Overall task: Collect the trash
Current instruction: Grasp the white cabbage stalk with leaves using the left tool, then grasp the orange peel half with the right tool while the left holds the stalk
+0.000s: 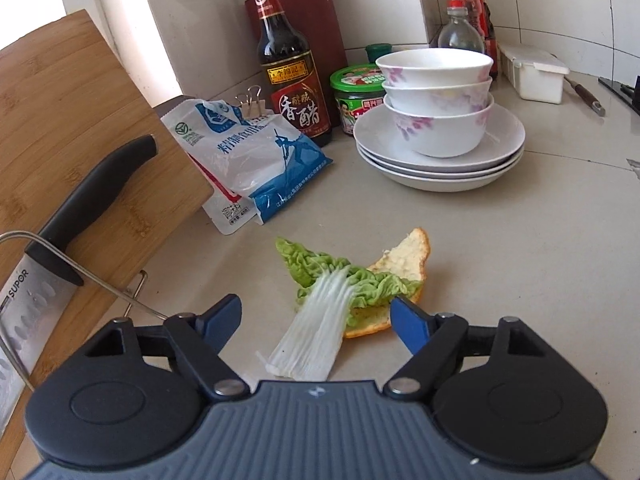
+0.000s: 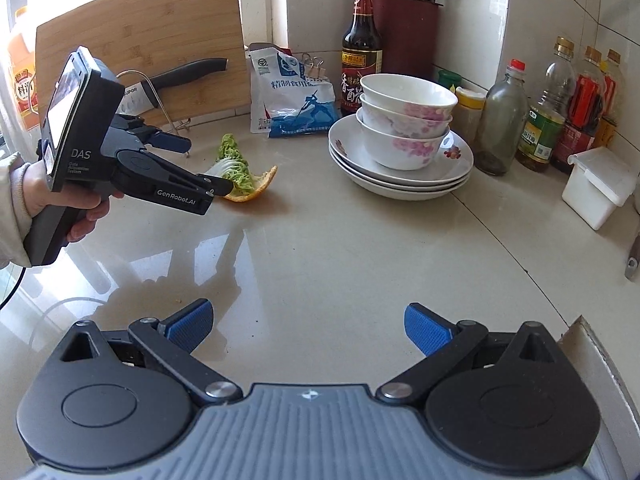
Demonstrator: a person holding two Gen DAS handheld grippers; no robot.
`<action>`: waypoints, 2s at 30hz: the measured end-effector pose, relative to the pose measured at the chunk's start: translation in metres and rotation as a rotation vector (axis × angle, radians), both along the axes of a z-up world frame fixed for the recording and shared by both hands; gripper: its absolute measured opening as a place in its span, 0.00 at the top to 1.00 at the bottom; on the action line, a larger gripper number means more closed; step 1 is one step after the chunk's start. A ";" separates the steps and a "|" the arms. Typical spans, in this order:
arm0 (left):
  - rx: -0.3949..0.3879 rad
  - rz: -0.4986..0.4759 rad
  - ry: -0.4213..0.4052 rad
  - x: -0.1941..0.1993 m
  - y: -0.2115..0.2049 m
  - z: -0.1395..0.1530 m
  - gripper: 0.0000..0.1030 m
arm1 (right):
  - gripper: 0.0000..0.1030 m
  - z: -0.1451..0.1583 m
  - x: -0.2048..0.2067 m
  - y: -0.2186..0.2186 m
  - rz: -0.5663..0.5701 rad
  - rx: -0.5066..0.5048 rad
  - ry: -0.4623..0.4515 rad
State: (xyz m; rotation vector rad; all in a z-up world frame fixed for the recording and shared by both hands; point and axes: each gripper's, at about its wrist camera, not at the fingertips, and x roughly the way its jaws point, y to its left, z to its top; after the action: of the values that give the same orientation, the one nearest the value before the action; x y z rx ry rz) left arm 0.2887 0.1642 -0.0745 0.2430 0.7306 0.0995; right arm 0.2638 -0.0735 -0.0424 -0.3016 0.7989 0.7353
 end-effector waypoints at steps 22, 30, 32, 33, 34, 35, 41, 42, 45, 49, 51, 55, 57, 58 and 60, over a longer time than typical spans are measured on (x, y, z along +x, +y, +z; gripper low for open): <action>-0.122 -0.061 0.030 0.007 0.014 0.003 0.73 | 0.00 -0.002 0.015 0.013 0.034 -0.013 0.007; -0.160 -0.020 0.002 -0.021 0.019 0.029 0.73 | 0.00 -0.006 0.025 0.031 0.089 -0.020 0.004; -0.172 0.001 -0.002 -0.033 0.019 0.034 0.73 | 0.00 -0.010 0.031 0.040 0.113 -0.032 0.001; -0.181 0.010 -0.005 -0.039 0.019 0.037 0.73 | 0.00 -0.013 0.034 0.045 0.127 -0.038 0.000; -0.190 0.020 -0.004 -0.045 0.018 0.038 0.73 | 0.00 -0.015 0.037 0.051 0.139 -0.044 -0.004; -0.196 0.031 -0.004 -0.051 0.018 0.039 0.73 | 0.00 -0.017 0.041 0.057 0.152 -0.050 -0.008; -0.235 0.108 0.006 -0.086 0.015 0.039 0.73 | 0.00 -0.037 0.064 0.100 0.219 -0.093 -0.014; -0.242 0.118 0.007 -0.092 0.014 0.039 0.73 | 0.00 -0.041 0.067 0.108 0.227 -0.102 -0.011; -0.259 0.146 0.006 -0.102 0.012 0.038 0.73 | 0.00 -0.050 0.077 0.127 0.244 -0.112 -0.008; -0.263 0.182 -0.012 -0.112 0.012 0.040 0.73 | 0.00 -0.058 0.087 0.148 0.252 -0.110 -0.005; -0.261 0.195 -0.026 -0.116 0.013 0.043 0.73 | 0.00 -0.061 0.088 0.156 0.255 -0.105 -0.008; -0.255 0.217 -0.046 -0.120 0.016 0.048 0.73 | 0.01 -0.066 0.090 0.173 0.270 -0.105 -0.024; -0.259 0.223 -0.054 -0.121 0.018 0.049 0.73 | 0.02 -0.067 0.091 0.180 0.271 -0.101 -0.032; -0.261 0.227 -0.057 -0.121 0.019 0.049 0.73 | 0.02 -0.068 0.092 0.182 0.272 -0.099 -0.034; -0.264 0.232 -0.059 -0.122 0.020 0.049 0.73 | 0.05 -0.068 0.093 0.187 0.268 -0.093 -0.035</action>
State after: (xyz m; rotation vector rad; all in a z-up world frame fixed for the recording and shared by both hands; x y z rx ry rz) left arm 0.1670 0.1844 -0.0251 -0.0973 0.7029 0.2272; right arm 0.3572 0.1136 -0.1109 -0.5109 0.7681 0.9428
